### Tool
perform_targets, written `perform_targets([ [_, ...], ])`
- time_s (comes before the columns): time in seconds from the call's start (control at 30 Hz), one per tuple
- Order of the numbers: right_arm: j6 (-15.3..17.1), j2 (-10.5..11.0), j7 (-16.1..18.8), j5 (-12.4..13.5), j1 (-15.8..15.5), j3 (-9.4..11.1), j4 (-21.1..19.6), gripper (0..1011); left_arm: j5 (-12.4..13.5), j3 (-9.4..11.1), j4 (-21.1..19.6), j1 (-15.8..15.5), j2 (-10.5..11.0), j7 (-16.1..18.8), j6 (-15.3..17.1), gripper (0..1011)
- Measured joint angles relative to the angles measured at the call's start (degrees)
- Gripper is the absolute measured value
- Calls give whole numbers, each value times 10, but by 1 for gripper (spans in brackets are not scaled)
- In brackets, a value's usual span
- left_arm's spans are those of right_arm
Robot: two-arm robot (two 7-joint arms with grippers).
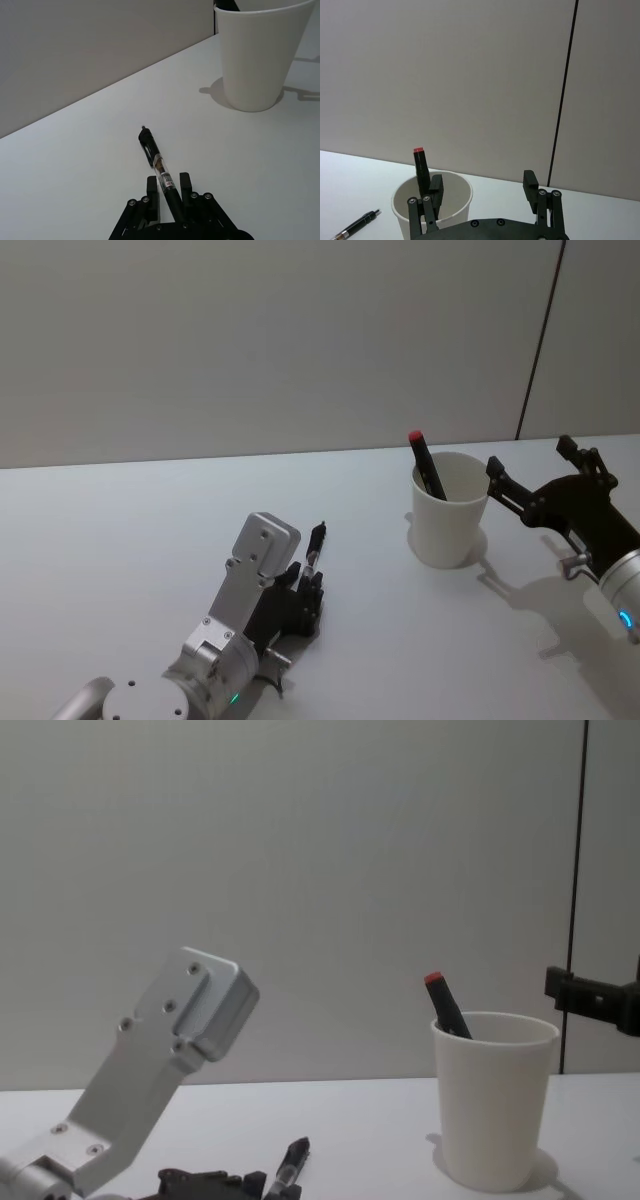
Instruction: Place the pen into the pen holder.
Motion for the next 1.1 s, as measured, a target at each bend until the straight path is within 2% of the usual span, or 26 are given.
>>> perform_targets([
  [0.57, 0, 0, 0, 0, 0, 0, 0, 1002, 0, 0, 0, 0, 0, 0, 0, 181],
  [1.1, 0, 0, 0, 0, 0, 0, 0, 1002, 3, -3, 0, 1, 2, 0, -7, 139],
])
